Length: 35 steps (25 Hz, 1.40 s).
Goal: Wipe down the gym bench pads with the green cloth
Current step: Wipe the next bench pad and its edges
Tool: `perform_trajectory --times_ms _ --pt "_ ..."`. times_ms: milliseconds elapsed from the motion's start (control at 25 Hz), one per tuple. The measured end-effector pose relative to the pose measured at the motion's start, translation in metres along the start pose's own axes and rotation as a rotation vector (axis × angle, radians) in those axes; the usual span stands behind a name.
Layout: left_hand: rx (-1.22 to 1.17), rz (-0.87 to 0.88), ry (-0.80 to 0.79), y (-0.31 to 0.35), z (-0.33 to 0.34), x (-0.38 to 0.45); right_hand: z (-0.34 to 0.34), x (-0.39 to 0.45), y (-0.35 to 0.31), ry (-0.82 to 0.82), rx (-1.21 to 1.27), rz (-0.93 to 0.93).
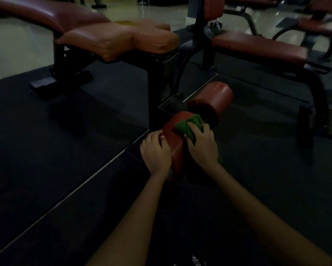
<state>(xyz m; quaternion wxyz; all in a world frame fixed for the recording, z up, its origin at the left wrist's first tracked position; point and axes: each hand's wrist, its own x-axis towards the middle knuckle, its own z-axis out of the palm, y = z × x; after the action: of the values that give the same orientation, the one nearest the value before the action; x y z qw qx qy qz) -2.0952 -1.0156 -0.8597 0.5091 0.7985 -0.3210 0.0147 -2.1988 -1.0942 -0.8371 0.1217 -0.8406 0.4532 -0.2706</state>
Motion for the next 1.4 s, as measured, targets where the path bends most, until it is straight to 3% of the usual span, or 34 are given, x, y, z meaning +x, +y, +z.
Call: perform_trajectory --times_ms 240,400,480,680,880,1080,1280,1400 --pt "-0.226 -0.169 0.095 0.002 0.01 -0.035 -0.016 0.07 -0.016 -0.142 -0.272 0.001" --pt "-0.297 -0.267 0.155 0.009 0.019 -0.042 -0.012 0.047 -0.041 -0.292 -0.368 -0.404" --pt "-0.293 -0.311 0.19 0.01 0.025 -0.043 -0.016 0.052 -0.042 -0.377 -0.393 -0.492" --pt "-0.367 -0.421 0.243 0.013 0.035 -0.048 -0.021 0.111 -0.037 -0.413 -0.536 -0.224" --pt "-0.402 -0.476 0.279 0.016 0.038 -0.047 -0.007 0.096 -0.068 -0.634 -0.445 -0.552" --pt "-0.427 -0.492 0.309 0.018 0.037 -0.047 0.0 0.133 -0.063 -0.557 -0.674 -0.325" --pt "-0.449 -0.509 0.388 0.016 0.044 -0.042 0.028 0.101 -0.111 -0.803 -0.629 -0.587" --pt "-0.524 -0.582 0.434 0.018 0.043 -0.041 0.012 0.081 -0.104 -0.764 -0.466 -0.645"
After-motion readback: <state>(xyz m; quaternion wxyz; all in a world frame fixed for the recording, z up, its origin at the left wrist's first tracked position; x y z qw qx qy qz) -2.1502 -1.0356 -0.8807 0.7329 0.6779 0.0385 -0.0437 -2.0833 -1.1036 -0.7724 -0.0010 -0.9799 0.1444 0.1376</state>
